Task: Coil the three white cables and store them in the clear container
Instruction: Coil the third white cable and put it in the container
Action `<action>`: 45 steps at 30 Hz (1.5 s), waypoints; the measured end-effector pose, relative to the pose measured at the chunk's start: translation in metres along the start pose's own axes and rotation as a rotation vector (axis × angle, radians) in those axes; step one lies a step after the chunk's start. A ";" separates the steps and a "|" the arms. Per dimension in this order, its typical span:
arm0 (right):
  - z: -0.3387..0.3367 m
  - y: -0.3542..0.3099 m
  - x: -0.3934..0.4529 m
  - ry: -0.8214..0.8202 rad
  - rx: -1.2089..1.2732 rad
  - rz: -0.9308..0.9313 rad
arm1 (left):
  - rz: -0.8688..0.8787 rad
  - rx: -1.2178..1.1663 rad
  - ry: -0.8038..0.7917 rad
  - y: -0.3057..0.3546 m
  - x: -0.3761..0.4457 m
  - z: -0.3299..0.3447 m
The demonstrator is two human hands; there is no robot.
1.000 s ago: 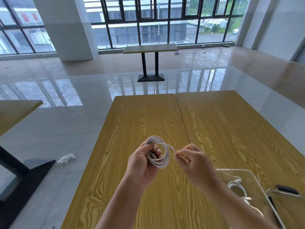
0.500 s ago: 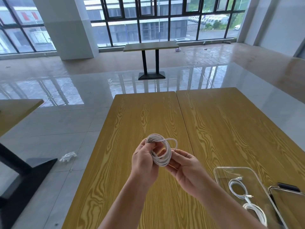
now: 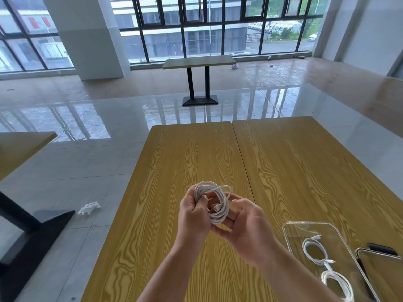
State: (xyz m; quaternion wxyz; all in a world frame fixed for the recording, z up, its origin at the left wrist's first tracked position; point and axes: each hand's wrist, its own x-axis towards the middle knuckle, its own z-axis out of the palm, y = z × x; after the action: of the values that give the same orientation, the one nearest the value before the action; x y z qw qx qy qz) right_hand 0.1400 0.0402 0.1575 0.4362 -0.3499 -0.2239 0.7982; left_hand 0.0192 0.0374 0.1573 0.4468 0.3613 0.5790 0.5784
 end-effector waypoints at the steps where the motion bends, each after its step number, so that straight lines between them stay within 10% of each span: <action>1: 0.002 0.000 -0.002 -0.009 -0.024 -0.039 | 0.008 0.011 0.016 -0.002 0.001 0.000; 19: 0.005 -0.004 -0.004 -0.079 -0.284 -0.403 | 0.074 0.074 -0.153 -0.003 0.010 -0.007; 28: -0.003 -0.023 -0.006 -0.197 -0.319 -0.135 | 0.104 0.130 -0.439 0.024 0.021 -0.026; 45: -0.012 -0.001 -0.017 -0.057 0.173 -0.195 | 0.059 -0.181 -0.101 0.013 0.014 -0.007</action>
State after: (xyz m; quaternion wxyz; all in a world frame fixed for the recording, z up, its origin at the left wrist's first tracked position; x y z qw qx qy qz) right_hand 0.1559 0.0274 0.1565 0.5338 -0.2644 -0.1995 0.7780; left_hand 0.0070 0.0488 0.1682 0.4892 0.3649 0.4903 0.6222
